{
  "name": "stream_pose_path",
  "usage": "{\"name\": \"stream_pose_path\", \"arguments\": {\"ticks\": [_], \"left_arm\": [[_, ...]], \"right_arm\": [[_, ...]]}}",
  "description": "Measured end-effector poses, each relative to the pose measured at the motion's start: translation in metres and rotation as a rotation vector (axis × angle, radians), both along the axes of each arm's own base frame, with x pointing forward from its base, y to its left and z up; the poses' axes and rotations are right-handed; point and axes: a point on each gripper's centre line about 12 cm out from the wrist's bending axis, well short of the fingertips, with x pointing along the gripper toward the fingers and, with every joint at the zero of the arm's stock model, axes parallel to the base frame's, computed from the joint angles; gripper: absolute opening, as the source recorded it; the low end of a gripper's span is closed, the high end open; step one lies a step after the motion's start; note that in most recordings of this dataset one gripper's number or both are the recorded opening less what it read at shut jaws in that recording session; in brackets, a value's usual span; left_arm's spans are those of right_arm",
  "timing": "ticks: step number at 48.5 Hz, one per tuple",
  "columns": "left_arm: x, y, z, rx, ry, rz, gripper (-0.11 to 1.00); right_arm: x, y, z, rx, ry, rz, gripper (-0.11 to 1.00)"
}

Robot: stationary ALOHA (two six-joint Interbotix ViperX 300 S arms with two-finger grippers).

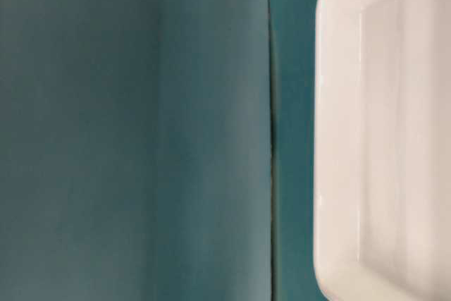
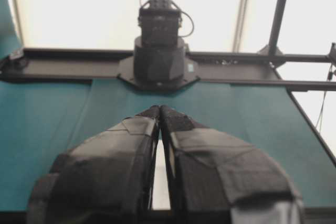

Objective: Lift the white case with both hands.
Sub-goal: 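Move both grippers inward toward the left and right rims of the white tray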

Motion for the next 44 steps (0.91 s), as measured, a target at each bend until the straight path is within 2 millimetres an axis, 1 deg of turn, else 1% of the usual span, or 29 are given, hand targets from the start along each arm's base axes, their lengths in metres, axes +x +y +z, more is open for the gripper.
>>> {"name": "stream_pose_path", "arguments": {"ticks": [2,4,6,9,15,23,28,32,39,44], "left_arm": [[0.000,0.000,0.000,-0.012,0.006,-0.003,0.13],[0.002,0.000,0.001,-0.035,0.015,-0.004,0.07],[0.003,0.001,0.002,-0.063,0.023,-0.004,0.03],[0.005,0.002,0.005,-0.101,0.027,-0.003,-0.01],[0.006,0.002,0.011,-0.212,0.021,-0.012,-0.03],[0.007,0.003,0.017,-0.490,0.017,-0.035,-0.03],[0.008,0.005,0.012,-0.671,0.052,-0.026,-0.03],[0.010,0.006,0.005,-0.807,0.100,-0.012,-0.03],[0.019,0.008,-0.014,-1.073,0.195,0.044,-0.03],[0.026,0.009,-0.027,-1.178,0.245,0.087,-0.03]], "right_arm": [[0.000,0.000,0.000,0.012,-0.002,0.000,0.09],[0.000,-0.001,0.001,0.059,-0.003,-0.005,0.06],[0.000,-0.003,0.003,0.132,-0.007,-0.013,0.01],[0.000,-0.008,0.005,0.283,-0.015,-0.031,0.00],[0.000,-0.016,0.006,0.524,-0.018,-0.060,0.00],[0.001,-0.016,-0.003,0.758,0.047,-0.064,0.00],[0.002,-0.016,-0.012,0.858,0.105,-0.074,0.00],[0.004,-0.016,-0.020,0.926,0.156,-0.090,0.00],[0.007,-0.017,-0.035,1.062,0.250,-0.131,0.00],[0.008,-0.018,-0.054,1.146,0.321,-0.179,0.00]]}}
